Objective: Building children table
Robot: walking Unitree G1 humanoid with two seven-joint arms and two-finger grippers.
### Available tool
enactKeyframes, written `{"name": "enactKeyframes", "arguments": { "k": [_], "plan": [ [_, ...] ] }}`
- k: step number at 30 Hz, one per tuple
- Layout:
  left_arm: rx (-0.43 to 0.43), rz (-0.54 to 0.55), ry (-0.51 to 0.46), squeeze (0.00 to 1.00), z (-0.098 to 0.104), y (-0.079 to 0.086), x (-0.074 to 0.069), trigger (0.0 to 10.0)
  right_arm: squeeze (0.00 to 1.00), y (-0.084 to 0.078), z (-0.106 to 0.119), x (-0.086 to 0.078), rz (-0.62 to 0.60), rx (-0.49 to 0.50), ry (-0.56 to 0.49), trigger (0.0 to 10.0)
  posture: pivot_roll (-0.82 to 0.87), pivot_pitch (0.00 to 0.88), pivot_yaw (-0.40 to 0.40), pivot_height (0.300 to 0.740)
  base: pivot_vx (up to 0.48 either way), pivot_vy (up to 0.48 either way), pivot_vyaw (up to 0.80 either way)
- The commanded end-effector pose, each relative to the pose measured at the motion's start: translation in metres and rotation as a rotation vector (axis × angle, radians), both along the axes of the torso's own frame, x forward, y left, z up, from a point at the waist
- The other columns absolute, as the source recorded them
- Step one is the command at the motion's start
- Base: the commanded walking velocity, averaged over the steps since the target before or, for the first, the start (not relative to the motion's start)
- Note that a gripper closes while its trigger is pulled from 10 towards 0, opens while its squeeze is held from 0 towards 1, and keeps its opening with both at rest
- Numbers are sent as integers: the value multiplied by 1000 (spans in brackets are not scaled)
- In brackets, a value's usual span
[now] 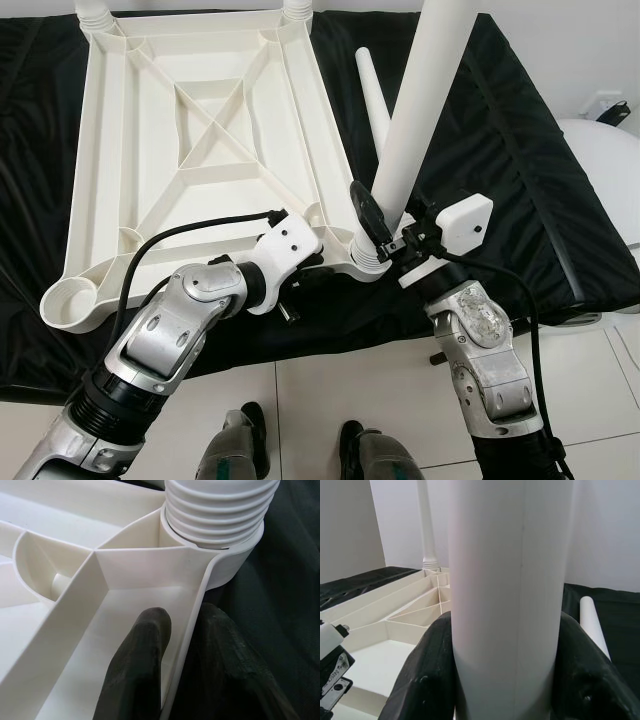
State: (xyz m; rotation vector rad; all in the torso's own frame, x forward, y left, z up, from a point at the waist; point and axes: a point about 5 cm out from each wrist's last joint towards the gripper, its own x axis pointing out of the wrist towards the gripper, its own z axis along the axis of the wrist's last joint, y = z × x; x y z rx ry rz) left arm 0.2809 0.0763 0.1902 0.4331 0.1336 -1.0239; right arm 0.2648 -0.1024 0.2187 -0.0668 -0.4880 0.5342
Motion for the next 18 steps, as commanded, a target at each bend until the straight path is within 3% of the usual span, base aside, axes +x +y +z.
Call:
{"name": "enactKeyframes", "arguments": {
  "k": [1,6,10,14,18],
  "plan": [
    [-29,-111,5,0,3,-16,-12,10000,0,-8,-59,7,-4,-82,297,10000,-43,302,-19,740,0,0,0],
    [-22,-118,2,0,4,-14,-12,10000,0,-19,-59,12,104,-89,328,10000,-44,304,-19,740,0,0,0],
    [-21,-119,2,0,4,-14,-12,10000,0,-21,-59,12,116,-93,329,10000,-44,304,-19,740,0,0,0],
    [-8,-120,-2,0,5,-8,-12,10000,0,-37,-52,23,169,-127,332,10000,-44,305,-23,740,0,0,0],
    [-4,-118,-6,0,6,-7,-13,10000,0,-41,-47,27,250,-158,330,10000,-41,307,-28,740,0,0,0]
  ]
}}
